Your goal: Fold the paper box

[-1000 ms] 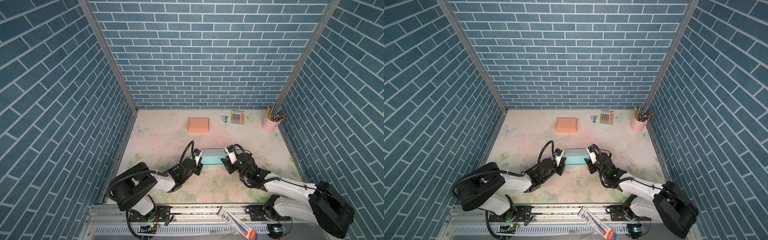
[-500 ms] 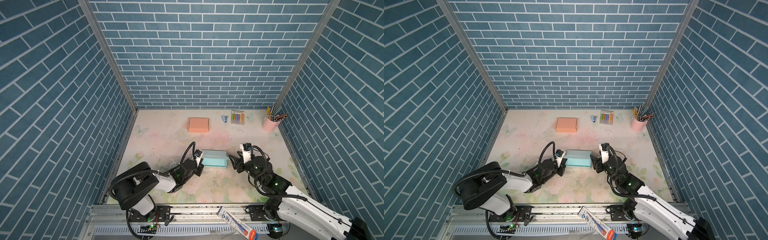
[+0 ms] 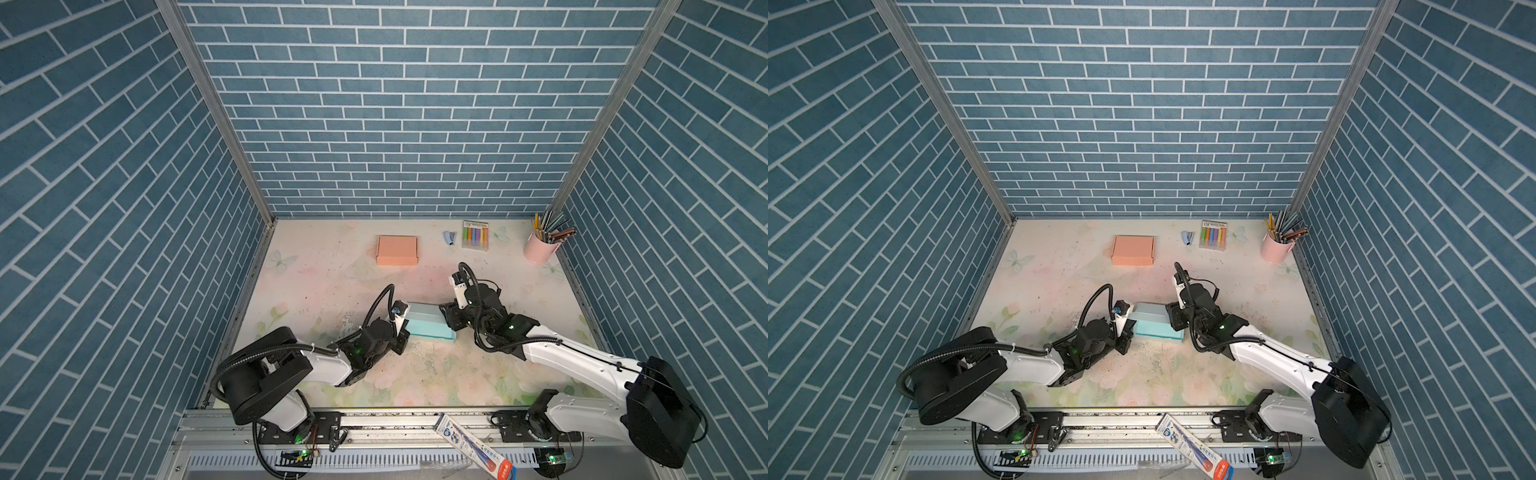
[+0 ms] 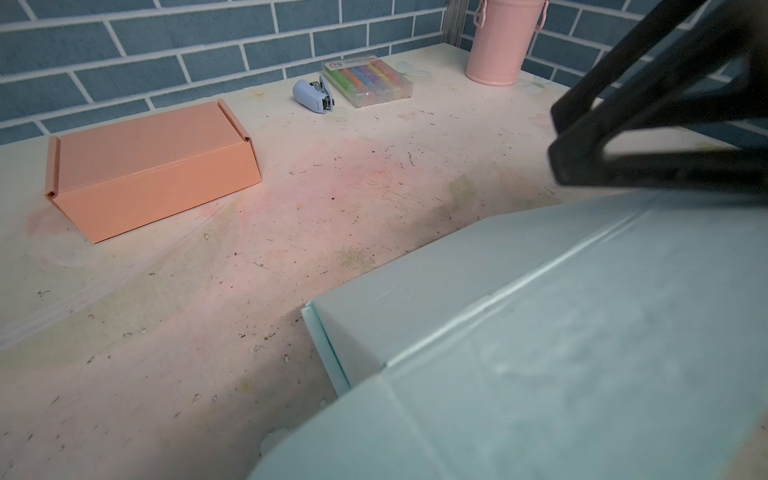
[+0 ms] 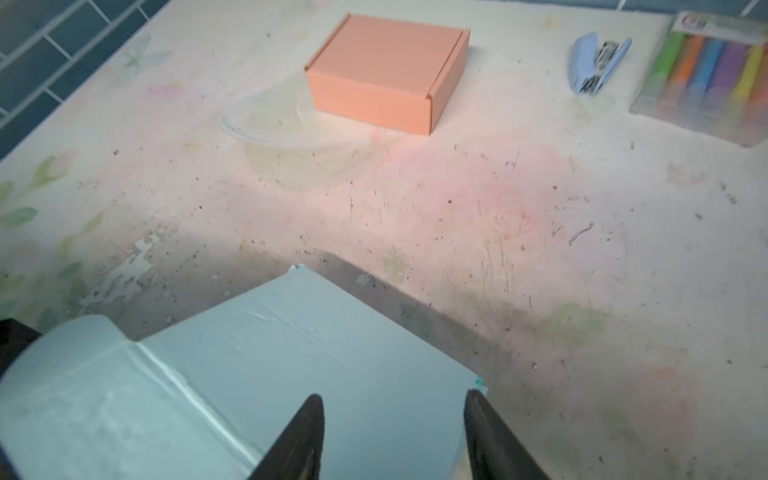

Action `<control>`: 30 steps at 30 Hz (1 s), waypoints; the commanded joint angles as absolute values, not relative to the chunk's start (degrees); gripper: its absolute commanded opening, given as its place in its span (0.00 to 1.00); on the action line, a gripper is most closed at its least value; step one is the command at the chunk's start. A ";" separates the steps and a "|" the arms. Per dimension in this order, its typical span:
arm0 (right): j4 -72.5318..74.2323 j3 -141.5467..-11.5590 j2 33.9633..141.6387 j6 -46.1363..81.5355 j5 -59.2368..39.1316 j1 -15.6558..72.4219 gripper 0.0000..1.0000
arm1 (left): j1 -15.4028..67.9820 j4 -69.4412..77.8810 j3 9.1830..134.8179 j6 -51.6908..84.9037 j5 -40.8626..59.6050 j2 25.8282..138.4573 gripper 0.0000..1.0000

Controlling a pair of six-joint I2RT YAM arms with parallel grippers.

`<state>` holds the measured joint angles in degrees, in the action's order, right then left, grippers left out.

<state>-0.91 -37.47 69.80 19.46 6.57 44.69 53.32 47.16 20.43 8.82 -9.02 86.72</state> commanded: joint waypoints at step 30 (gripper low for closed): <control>5.68 -29.82 74.19 16.43 15.68 50.77 0.52 | 48.74 7.54 37.16 27.54 0.45 76.12 0.87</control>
